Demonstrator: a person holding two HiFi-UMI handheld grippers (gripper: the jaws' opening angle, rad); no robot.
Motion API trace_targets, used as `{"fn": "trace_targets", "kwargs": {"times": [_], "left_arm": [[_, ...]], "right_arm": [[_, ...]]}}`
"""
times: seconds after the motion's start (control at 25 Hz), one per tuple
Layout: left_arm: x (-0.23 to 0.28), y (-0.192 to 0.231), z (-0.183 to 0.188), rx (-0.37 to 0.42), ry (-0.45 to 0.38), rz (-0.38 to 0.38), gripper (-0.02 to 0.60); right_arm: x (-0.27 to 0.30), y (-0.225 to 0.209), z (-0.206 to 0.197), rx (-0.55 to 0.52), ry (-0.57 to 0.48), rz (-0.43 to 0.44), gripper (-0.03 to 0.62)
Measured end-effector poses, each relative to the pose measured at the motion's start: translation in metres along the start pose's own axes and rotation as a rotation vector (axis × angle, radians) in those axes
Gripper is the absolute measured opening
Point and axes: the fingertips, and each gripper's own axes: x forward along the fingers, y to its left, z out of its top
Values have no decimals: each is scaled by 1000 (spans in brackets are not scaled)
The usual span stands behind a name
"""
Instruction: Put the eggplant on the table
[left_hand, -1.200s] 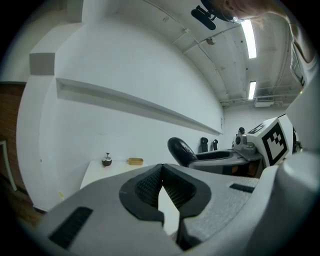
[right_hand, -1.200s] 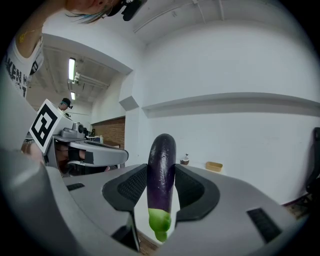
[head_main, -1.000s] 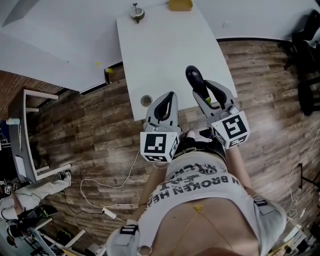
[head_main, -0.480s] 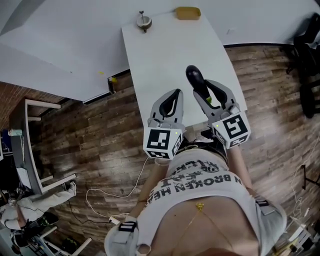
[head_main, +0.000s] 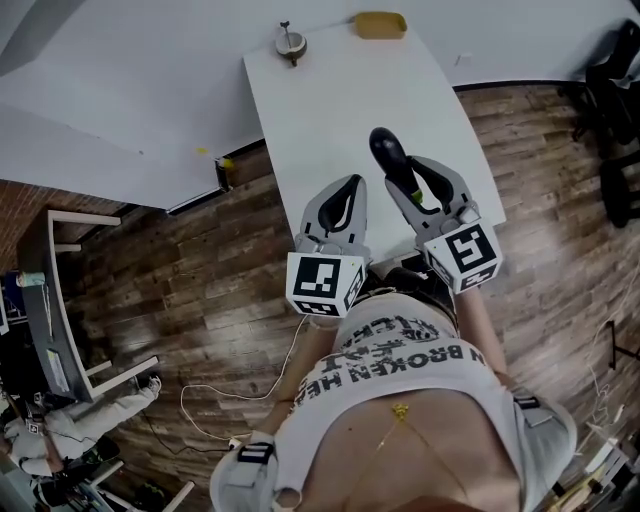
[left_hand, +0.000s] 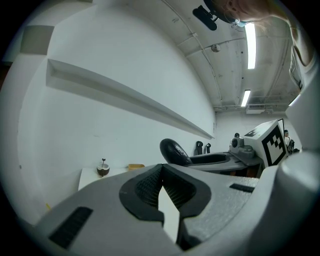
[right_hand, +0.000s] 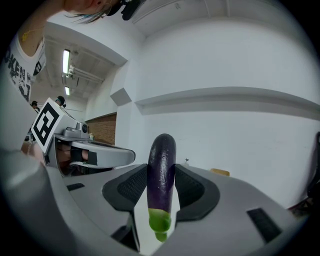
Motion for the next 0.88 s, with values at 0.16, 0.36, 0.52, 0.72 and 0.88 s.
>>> {"fn": "trace_targets", "kwargs": {"times": [0.16, 0.36, 0.52, 0.72, 0.88], "left_arm": [[-1, 12, -5, -4, 16, 10, 6], [6, 14, -4, 1, 19, 23, 6], [21, 7, -2, 2, 14, 55, 6], [40, -5, 5, -3, 3, 111, 6], [54, -17, 12, 14, -8, 142, 6]], "right_arm": [[9, 2, -2, 0, 6, 1, 172], [12, -5, -4, -15, 13, 14, 172], [9, -21, -9, -37, 39, 36, 172], [0, -49, -6, -89, 51, 79, 172], [-4, -70, -5, -96, 46, 112, 170]]}}
